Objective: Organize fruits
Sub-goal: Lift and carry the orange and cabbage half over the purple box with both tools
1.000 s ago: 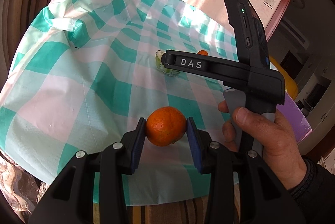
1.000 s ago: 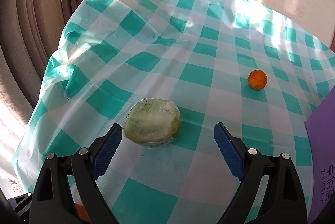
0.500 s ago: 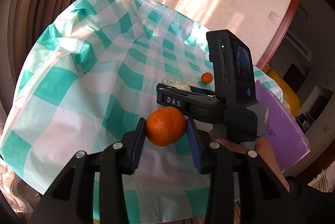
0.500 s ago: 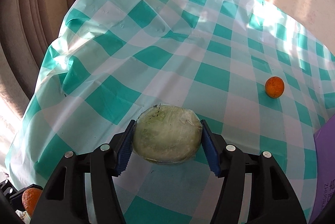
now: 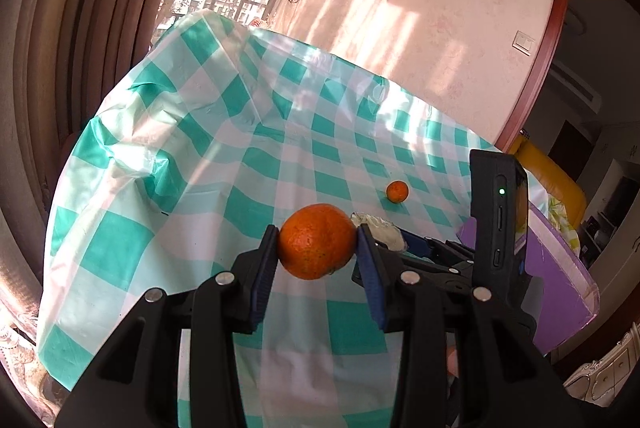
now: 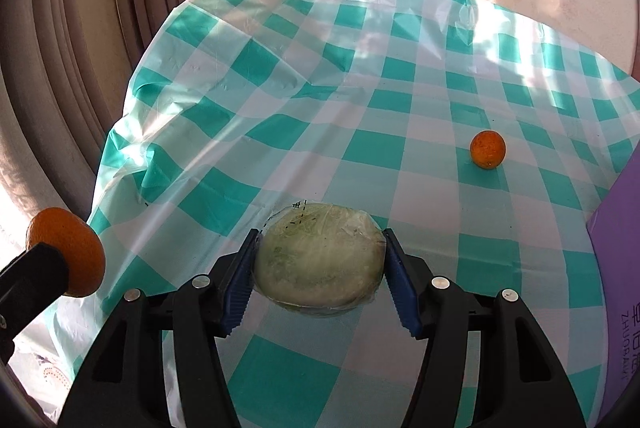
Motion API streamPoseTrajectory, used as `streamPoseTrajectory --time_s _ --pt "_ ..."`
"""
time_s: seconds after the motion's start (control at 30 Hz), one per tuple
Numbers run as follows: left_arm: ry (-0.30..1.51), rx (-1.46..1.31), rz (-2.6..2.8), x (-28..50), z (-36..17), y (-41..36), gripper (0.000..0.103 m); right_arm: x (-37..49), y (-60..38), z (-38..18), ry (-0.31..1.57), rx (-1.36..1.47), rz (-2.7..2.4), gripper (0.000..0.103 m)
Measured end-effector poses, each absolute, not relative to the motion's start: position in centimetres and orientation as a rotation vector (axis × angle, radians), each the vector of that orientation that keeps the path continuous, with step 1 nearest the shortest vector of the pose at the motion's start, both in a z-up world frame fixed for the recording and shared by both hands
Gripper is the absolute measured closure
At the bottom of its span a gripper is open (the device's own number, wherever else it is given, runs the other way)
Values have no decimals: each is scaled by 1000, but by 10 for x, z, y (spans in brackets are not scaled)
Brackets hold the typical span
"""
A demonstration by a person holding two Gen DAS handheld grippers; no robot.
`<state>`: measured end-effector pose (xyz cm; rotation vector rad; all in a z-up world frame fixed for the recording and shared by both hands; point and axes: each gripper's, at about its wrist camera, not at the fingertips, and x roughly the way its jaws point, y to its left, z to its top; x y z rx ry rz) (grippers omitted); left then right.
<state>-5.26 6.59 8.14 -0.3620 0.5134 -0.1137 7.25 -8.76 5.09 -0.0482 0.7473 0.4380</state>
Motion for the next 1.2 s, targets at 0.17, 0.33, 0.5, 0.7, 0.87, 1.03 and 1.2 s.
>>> streamPoseTrajectory --time_s 0.17,0.33,0.5,0.7,0.87,1.03,1.2 --pt "504 -332 -113 -43 95 57 64 62 -107 67 714 0 437 45" --pt "496 -289 -126 -40 106 41 64 53 -128 81 681 50 434 45" --pt "489 -254 -144 -39 116 24 64 46 -148 95 652 93 427 45" --pt "475 -213 -170 -36 128 2 64 38 -175 110 616 135 401 45" --pt "465 -186 -194 -33 137 -16 64 32 -198 121 587 165 380 45" --pt "458 -155 -227 -28 145 -39 64 26 -221 133 555 185 346 45" --pt "453 -127 -257 -22 152 -61 64 21 -246 145 518 202 299 45"
